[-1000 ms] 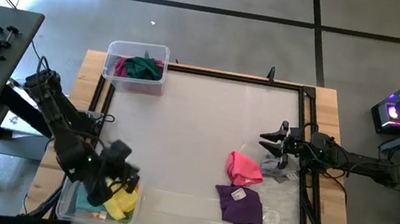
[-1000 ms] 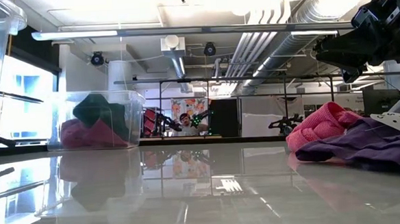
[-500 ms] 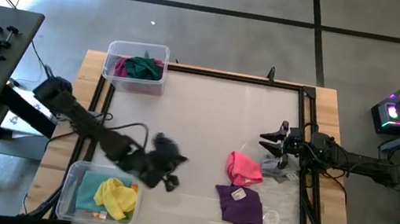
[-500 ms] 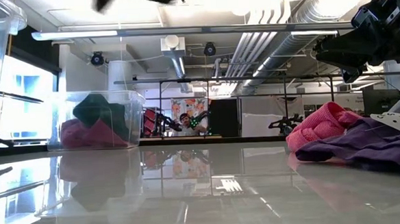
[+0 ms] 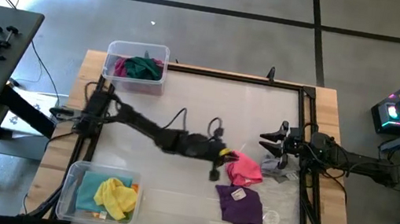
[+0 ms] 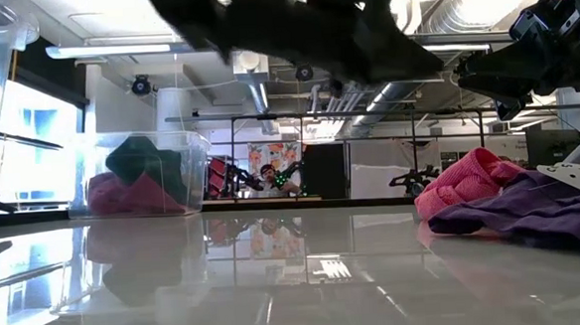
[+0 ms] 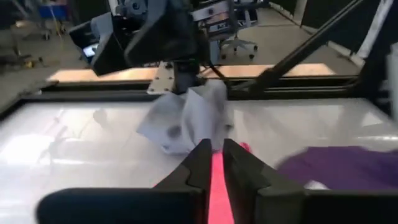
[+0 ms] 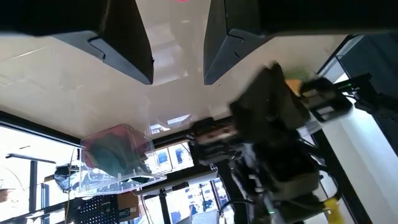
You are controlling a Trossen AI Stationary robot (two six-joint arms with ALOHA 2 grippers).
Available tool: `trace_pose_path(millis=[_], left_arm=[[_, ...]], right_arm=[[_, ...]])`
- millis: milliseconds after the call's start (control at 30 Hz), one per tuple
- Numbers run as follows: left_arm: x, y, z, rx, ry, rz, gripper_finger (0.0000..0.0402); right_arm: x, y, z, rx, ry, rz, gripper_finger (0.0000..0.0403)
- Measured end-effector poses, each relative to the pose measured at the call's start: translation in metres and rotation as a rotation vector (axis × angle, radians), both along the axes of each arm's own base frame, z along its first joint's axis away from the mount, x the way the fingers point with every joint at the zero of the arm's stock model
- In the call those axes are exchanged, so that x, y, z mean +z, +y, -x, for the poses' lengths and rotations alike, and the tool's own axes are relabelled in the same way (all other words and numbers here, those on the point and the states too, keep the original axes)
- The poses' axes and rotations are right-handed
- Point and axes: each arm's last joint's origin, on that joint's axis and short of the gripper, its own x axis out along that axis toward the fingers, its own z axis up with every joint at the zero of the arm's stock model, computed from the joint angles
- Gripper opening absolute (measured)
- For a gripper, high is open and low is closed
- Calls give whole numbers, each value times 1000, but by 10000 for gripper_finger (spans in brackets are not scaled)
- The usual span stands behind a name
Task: Sort towels by color in basket
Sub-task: Put the pink towel into the bottom transparent bin
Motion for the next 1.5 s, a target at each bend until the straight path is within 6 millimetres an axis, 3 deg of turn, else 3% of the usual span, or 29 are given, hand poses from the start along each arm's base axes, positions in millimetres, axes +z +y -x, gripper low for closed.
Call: trace_pose_path(millis=[200,400,600,767,933,1167,1367,1500], left_arm=[[-13,23,-36,-103,109,-22,96],[-16,29,-40,-104,248,28,143],[-6,23,-41,45,175,96,144],[-11,16,-41,42,185,35,141],[-15,15,-42,41,180,36,140],[-53,19,-46,36,251,20,140],[-81,38,-45,26,368,171,157],[-92,42,-40,7,471,70,163]], right_arm=[[0,0,0,0,0,0,138],[0,0,0,-1,0,0,138],[0,0,0,-1,-3,-26,138],[0,0,0,-6,-24,-207,138],[0,0,0,-6,-26,-229,138],[2,-2,0,-64,-44,-224,138],[0,-2,0,-82,-22,-159,138],[0,-2,-1,-82,-7,-68,138]])
